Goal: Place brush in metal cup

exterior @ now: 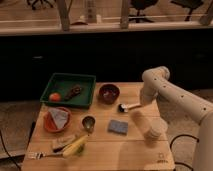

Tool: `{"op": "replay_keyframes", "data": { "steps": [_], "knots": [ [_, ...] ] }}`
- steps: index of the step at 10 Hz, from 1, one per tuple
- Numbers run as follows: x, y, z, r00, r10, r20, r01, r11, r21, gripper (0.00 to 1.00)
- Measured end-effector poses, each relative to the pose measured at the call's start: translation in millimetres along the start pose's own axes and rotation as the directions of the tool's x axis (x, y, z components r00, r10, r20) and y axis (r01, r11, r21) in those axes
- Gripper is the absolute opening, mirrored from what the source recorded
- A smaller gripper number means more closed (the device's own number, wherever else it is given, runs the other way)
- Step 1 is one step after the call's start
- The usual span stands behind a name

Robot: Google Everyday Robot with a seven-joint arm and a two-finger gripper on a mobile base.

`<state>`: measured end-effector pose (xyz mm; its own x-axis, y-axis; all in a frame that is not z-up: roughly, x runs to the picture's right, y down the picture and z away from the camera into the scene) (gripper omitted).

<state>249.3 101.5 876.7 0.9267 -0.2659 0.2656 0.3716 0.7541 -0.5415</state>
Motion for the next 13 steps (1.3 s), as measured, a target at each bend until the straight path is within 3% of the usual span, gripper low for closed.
{"op": "replay_keyframes", "data": {
  "steps": [4,5,9,13],
  "knots": [
    [-7.4,-18.5,6.0,0.994,0.018,0.105,-0.020,1.000,0.012,0.76],
    [-10.3,-21.9,9.1,0.993,0.018,0.115,-0.020,1.000,0.011,0.80],
    [-22.8,-30.7,21.8,0.993,0.031,0.112,-0.032,0.999,0.008,0.80],
    [-20.9,-33.4,49.3,0.991,0.070,0.110,-0.068,0.998,-0.014,0.80]
  ]
}}
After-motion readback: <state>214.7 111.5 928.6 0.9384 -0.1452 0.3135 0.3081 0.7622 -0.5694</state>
